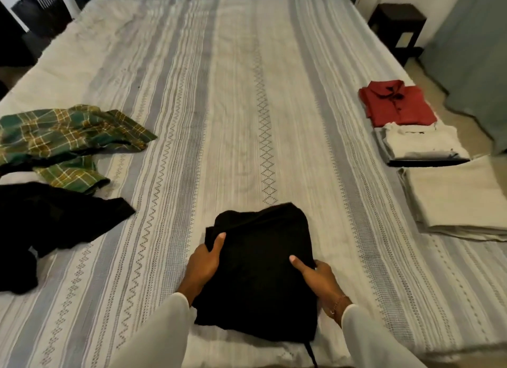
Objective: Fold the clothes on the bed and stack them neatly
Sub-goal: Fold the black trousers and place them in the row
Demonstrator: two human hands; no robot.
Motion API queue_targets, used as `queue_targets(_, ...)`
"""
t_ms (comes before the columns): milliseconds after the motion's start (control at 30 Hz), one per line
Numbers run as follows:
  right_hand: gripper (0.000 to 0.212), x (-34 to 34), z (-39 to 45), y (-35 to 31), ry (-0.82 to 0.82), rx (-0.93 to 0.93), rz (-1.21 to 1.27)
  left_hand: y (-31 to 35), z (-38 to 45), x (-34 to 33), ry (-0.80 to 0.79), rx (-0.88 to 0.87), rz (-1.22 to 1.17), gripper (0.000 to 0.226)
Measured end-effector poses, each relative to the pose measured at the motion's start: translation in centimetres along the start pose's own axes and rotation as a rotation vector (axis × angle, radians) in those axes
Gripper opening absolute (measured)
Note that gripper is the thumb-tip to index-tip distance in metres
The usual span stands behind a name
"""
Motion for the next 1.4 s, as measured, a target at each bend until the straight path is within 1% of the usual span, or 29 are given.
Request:
queue_targets(67,0.098,1.4,-0.8,-0.1,-0.06,0.009,0.107,2.2,-0.8,-0.6,-0.024,-0.069,-0.01,0.084)
queue_targets(133,0.083,3.2,-2.0,-0.7,-0.074,0.087,0.229,4.7,-0.7,-1.5,-0.025,-0.112,0.035,0.089)
queue_targets(167,0.081,4.3,-2.4,-0.9,-0.063,0.102,0.277,6.2,-0.5,-2.0,-0.02,-0.138,0.069,0.086)
queue_targets(233,0.081,7.1,-3.1,-1.9,-0.027,0.121,0.375,10.5,-0.9,-3.4,-0.018,-0.24,0.118,0.069)
queue_targets(267,0.075,8.8,-3.3,-2.4,-0.032,0.126,0.433,12.8,-1.3,-4.3,-0.028,-0.311,0.132,0.061)
queue_targets(333,0.066,13.0,-3.5,-4.0,-0.019,0.158,0.485,17.7,-2.5,-6.8,-0.056,-0.404,0.16,0.053)
queue_targets(400,0.072,16.9,-3.3,-5.7,0.049,0.201,0.487,21.8,-3.3,-9.4,-0.059,-0.464,0.201,0.053)
queue_targets(467,0.073,21.1,-3.3,-7.5,0.085,0.262,0.487,25.8,-4.0,-12.3,-0.074,-0.473,0.212,0.056)
queue_targets(567,0.068,26.7,-2.7,-10.0,0.147,0.351,0.455,31.0,-4.8,-16.4,-0.112,-0.43,0.215,0.062)
queue_targets(633,0.056,31.0,-1.6,-11.6,0.202,0.386,0.429,34.7,-5.6,-19.6,-0.163,-0.351,0.172,0.065)
queue_targets(700,0.041,32.9,-0.9,-12.6,0.251,0.424,0.366,35.5,-5.8,-20.8,-0.232,-0.228,0.112,0.071)
queue_targets(733,0.038,37.9,1.4,-14.6,0.248,0.444,0.345,39.6,-5.0,-25.1,-0.256,-0.188,0.077,0.076)
queue_targets(767,0.037,38.6,1.3,-15.1,0.245,0.465,0.291,39.2,-5.1,-25.4,-0.286,-0.132,0.045,0.085)
queue_targets(800,0.038,40.2,2.3,-16.1,0.24,0.499,0.255,39.7,-4.7,-26.4,-0.321,-0.092,0.027,0.102)
queue_targets(833,0.041,42.7,3.6,-17.0,0.246,0.507,0.198,40.4,-3.9,-28.6,-0.346,-0.065,-0.003,0.117)
queue_targets(867,0.043,44.6,4.5,-18.0,0.239,0.515,0.161,40.9,-3.1,-30.7,-0.359,-0.043,-0.014,0.124)
queue_targets(933,0.046,48.1,6.9,-19.5,0.238,0.497,0.072,41.7,-2.5,-34.0,-0.395,0.016,-0.059,0.126)
queue_targets(967,0.047,49.8,8.7,-20.2,0.224,0.488,0.04,42.7,-2.4,-35.7,-0.415,0.037,-0.077,0.121)
queue_targets(1067,0.05,52.9,12.4,-22.0,0.223,0.479,-0.035,44.8,-2.6,-39.2,-0.468,0.036,-0.124,0.093)
queue_targets(1100,0.05,53.6,13.5,-22.3,0.219,0.474,-0.065,45.0,-2.3,-40.1,-0.462,0.029,-0.128,0.087)
queue_targets(1167,0.057,54.5,16.2,-22.5,0.213,0.429,-0.157,45.0,-1.2,-42.1,-0.422,0.031,-0.114,0.081)
queue_targets(1233,0.071,54.5,18.1,-22.1,0.225,0.38,-0.33,44.4,-0.2,-43.5,-0.346,0.028,-0.045,0.081)
queue_targets(1267,0.075,54.4,18.6,-21.8,0.276,0.369,-0.452,44.0,-0.1,-43.9,-0.256,0.006,0.032,0.082)
queue_targets(1300,0.076,54.2,19.1,-21.4,0.363,0.38,-0.568,43.8,-0.2,-44.4,-0.127,-0.037,0.131,0.081)
queue_targets(1333,0.075,53.7,19.1,-21.3,0.482,0.437,-0.661,43.7,-0.5,-44.5,0.03,-0.118,0.231,0.076)
queue_targets(1367,0.072,52.7,18.8,-21.5,0.595,0.539,-0.757,44.1,-1.1,-44.6,0.189,-0.253,0.333,0.069)
queue_targets(1400,0.07,51.5,18.6,-21.8,0.657,0.649,-0.848,44.5,-1.7,-44.7,0.316,-0.435,0.424,0.063)
Point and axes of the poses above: each hand's wrist, its own z-axis towards the middle knuckle, its own x-axis out of the back of the hand, y = z × x, the point moved 2 cm from there along z, towards the middle knuckle, and after that the axes turned 8 degrees about z, right-handed, at the moved point
